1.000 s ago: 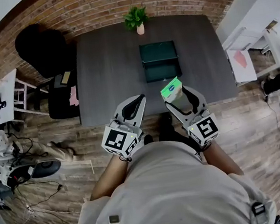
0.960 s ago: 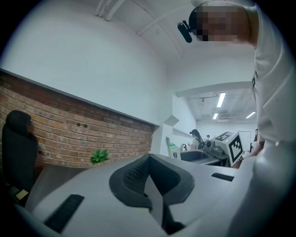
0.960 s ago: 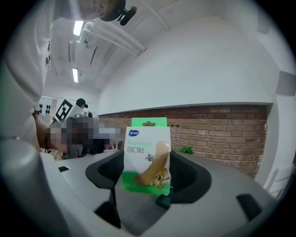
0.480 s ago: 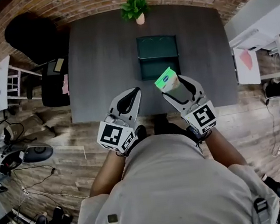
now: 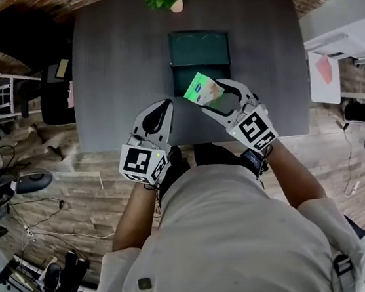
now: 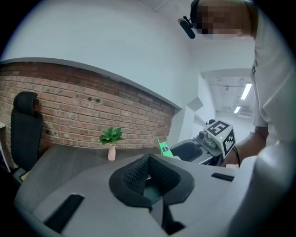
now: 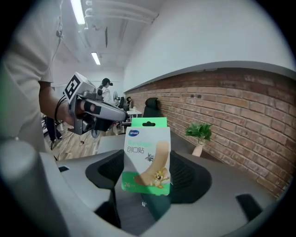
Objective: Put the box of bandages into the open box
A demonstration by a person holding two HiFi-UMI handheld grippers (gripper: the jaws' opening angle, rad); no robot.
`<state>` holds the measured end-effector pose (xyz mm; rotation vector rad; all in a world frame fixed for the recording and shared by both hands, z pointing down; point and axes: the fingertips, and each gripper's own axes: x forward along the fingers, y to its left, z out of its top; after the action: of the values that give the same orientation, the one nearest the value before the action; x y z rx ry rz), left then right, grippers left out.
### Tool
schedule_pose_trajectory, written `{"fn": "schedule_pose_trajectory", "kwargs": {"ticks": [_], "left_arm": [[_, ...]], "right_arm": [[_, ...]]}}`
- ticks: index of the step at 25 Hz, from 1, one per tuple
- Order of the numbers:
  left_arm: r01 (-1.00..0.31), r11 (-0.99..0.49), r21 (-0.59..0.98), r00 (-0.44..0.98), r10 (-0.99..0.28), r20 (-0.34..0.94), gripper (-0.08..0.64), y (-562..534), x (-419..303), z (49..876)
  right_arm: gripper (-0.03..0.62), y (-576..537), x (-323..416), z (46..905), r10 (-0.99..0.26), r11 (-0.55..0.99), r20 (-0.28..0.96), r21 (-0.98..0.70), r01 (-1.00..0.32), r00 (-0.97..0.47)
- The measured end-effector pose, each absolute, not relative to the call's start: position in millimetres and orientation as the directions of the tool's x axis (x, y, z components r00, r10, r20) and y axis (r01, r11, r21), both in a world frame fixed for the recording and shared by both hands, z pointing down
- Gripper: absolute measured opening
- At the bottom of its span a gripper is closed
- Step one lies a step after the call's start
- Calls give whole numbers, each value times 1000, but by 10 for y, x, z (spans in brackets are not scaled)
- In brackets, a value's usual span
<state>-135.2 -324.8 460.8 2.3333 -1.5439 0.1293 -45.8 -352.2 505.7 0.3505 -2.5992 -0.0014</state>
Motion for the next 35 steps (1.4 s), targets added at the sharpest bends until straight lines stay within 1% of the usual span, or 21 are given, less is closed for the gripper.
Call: {"fn": "schedule_pose_trajectory", "kwargs": {"ticks": [6, 16, 27, 35], "left_arm": [[-914, -316, 255, 390, -859, 332, 15, -3488, -1379, 5066], [-906, -298, 300, 406, -809, 425, 15, -3788, -1295, 5720], [-898, -330, 293, 439, -732, 521, 15, -4009, -1040, 6286], [-898, -331, 289, 439, -699, 564, 15, -4045, -1009, 6515]], "right_arm": [[301, -3812, -480, 5461, -184, 981, 569, 61, -182, -802], [301, -4102, -385, 6251, -85, 994, 714, 12, -109, -695], [301, -4201, -318, 7062, 48, 998, 801, -69, -12, -597], [301, -4184, -270, 7528, 69, 997, 861, -38, 71, -504]]}}
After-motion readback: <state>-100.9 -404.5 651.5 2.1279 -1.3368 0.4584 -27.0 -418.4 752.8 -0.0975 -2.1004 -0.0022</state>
